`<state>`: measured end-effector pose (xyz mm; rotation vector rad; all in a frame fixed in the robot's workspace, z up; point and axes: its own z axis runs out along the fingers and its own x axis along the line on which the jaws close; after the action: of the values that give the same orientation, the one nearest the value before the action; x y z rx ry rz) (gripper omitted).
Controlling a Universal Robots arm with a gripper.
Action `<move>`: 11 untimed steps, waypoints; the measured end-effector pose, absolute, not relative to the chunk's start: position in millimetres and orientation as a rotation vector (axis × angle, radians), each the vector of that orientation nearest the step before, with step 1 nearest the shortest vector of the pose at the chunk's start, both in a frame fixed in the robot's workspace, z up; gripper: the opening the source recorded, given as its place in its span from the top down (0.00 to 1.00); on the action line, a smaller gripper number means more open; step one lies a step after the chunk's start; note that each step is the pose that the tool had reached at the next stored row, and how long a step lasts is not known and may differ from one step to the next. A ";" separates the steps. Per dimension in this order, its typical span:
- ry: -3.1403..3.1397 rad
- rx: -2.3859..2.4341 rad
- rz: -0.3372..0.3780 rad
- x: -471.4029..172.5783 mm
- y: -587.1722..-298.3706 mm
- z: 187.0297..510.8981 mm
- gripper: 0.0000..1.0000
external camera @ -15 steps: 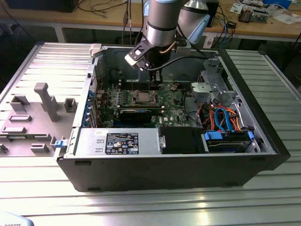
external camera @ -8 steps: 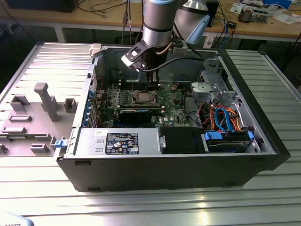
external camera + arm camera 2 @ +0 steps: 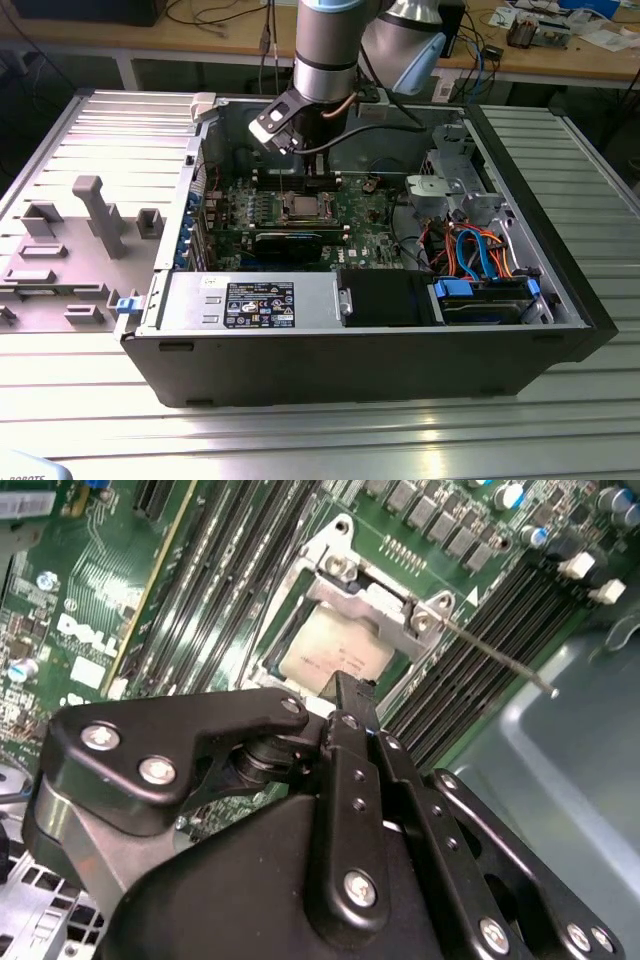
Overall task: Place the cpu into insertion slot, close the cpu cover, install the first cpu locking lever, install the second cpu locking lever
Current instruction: 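Close the cpu cover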
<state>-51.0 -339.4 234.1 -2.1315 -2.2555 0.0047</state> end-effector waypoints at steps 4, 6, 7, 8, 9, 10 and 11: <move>-2.255 -2.131 0.005 -55.9 -339.4 229.3 0.89; -2.256 -2.131 0.005 -58.4 -339.4 228.8 0.89; -2.256 -2.131 0.005 -59.4 -339.4 228.5 0.89; -2.256 -2.131 0.005 -60.7 -339.4 227.9 0.89; -2.256 -2.131 0.005 -61.6 -339.4 227.4 0.89; -2.255 -2.132 0.004 -66.6 -339.3 225.0 0.89; -2.255 -2.131 0.005 -66.9 -339.4 224.5 0.89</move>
<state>-66.9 -339.4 224.5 -2.1314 -2.2555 0.0046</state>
